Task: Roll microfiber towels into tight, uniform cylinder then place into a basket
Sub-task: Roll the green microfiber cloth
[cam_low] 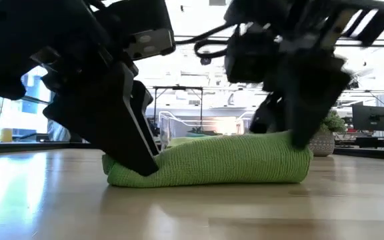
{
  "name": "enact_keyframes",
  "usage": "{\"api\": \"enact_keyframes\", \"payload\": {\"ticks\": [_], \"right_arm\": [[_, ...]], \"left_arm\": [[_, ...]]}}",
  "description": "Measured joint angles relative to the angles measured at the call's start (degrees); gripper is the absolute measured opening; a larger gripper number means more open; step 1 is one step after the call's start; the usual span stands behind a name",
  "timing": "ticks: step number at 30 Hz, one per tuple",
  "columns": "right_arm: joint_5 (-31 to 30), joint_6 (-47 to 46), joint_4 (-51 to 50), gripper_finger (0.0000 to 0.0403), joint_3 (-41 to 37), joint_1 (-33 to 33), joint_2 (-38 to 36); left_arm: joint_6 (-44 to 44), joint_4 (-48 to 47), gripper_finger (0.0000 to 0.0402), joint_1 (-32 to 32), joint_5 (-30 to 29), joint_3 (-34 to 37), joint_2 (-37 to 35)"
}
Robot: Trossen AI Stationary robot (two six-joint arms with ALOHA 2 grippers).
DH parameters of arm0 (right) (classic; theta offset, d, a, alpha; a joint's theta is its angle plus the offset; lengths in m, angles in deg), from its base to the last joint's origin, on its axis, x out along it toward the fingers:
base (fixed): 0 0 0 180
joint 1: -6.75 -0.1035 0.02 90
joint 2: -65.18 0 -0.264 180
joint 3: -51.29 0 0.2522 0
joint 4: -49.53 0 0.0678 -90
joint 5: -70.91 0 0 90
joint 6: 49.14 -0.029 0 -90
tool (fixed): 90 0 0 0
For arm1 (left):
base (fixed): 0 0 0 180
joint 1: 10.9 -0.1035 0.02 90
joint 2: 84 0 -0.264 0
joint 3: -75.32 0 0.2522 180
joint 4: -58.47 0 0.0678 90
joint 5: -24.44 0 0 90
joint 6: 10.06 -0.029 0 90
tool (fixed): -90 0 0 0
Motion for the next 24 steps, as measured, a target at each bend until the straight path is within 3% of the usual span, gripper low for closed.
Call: {"api": "enact_keyframes", "payload": {"ticks": [4, 6, 12, 15, 17, 19, 24], "right_arm": [[-0.1, 2.8, -7.2, 0.0158, 0.0, -1.2, -4.5], [-4.8, 5.7, -8.9, 0.0170, 0.0, -3.6, -6.5], [-31.5, 16.8, -7.4, 0.0161, 0.0, -16.0, -8.8], [-47.0, 19.1, -3.7, 0.0145, 0.1, -21.5, -7.4], [-54.1, 20.1, -1.2, 0.0136, 0.1, -23.7, -5.5], [-56.3, 21.2, 1.4, 0.0131, 0.1, -24.3, -3.3], [-53.4, 21.1, 5.7, 0.0129, 0.1, -23.2, 0.7]], "left_arm": [[-1.3, -0.5, 0.0115, -0.8, 1.5, 0.0, -0.4], [-2.7, -0.5, 0.0105, -1.4, 3.6, 0.1, -0.5], [-3.6, -1.5, 0.0080, -4.7, 11.4, 0.3, -1.3], [-3.9, -1.3, 0.0073, -6.3, 15.0, 0.3, -1.4], [-3.9, -0.9, 0.0071, -7.3, 17.2, 0.4, -1.4], [-4.0, -0.5, 0.0070, -8.0, 18.4, 0.5, -1.4], [-3.8, -0.1, 0.0070, -8.7, 20.0, 0.6, -1.6]]}}
